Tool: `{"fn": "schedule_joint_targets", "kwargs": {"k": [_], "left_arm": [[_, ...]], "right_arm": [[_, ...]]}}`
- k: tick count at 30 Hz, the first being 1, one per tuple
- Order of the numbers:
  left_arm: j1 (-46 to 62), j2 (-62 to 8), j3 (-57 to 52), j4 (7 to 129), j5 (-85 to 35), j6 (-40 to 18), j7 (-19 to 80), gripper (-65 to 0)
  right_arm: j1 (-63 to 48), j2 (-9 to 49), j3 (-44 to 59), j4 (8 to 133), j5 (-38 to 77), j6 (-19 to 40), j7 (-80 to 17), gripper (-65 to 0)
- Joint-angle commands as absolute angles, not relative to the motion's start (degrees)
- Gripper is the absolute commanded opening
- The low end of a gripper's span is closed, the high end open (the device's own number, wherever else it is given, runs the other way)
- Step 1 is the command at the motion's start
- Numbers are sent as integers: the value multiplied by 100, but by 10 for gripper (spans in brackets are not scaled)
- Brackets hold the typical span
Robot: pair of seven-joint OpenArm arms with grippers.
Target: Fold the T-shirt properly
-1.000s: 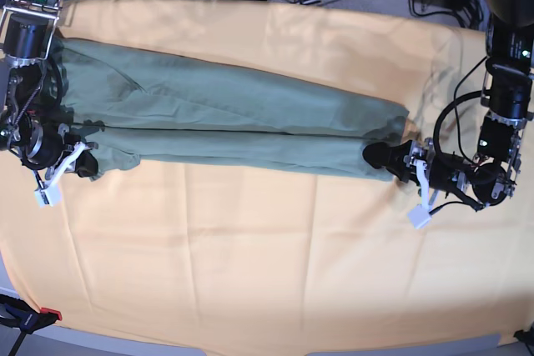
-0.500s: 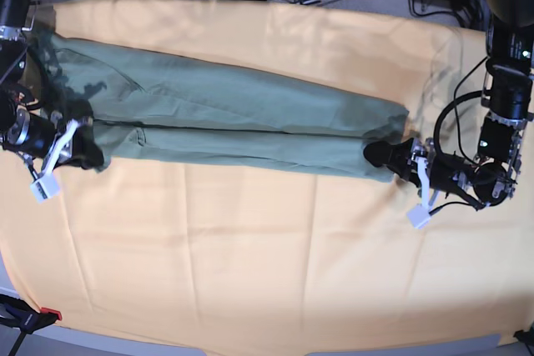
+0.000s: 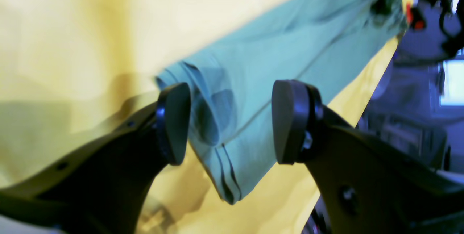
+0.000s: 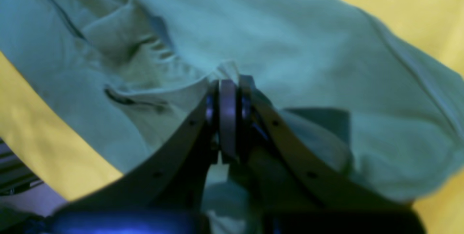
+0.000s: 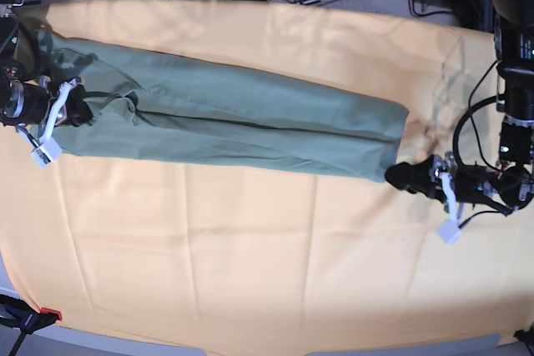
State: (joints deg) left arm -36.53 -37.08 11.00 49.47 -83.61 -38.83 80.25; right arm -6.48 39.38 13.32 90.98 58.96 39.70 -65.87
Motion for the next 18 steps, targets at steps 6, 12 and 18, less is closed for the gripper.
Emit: {"fn": "schedule_joint_targets", "kwargs": {"k": [6, 12, 18], "left_arm": [[-3826, -3938, 143, 5015, -8500, -3804, 8000, -275], [-3826, -3944, -598, 5015, -8500, -3789, 8000, -275], [-3793, -4136, -1208, 5015, -8500, -3787, 8000, -275]], "right_arm": [[-556, 4084, 1391, 9188, 6001, 4000, -7273, -503], [-467, 4132, 1406, 9190, 6003, 4000, -7277, -294], [-414, 4268, 2134, 9463, 7332, 4000, -7271, -311]]}}
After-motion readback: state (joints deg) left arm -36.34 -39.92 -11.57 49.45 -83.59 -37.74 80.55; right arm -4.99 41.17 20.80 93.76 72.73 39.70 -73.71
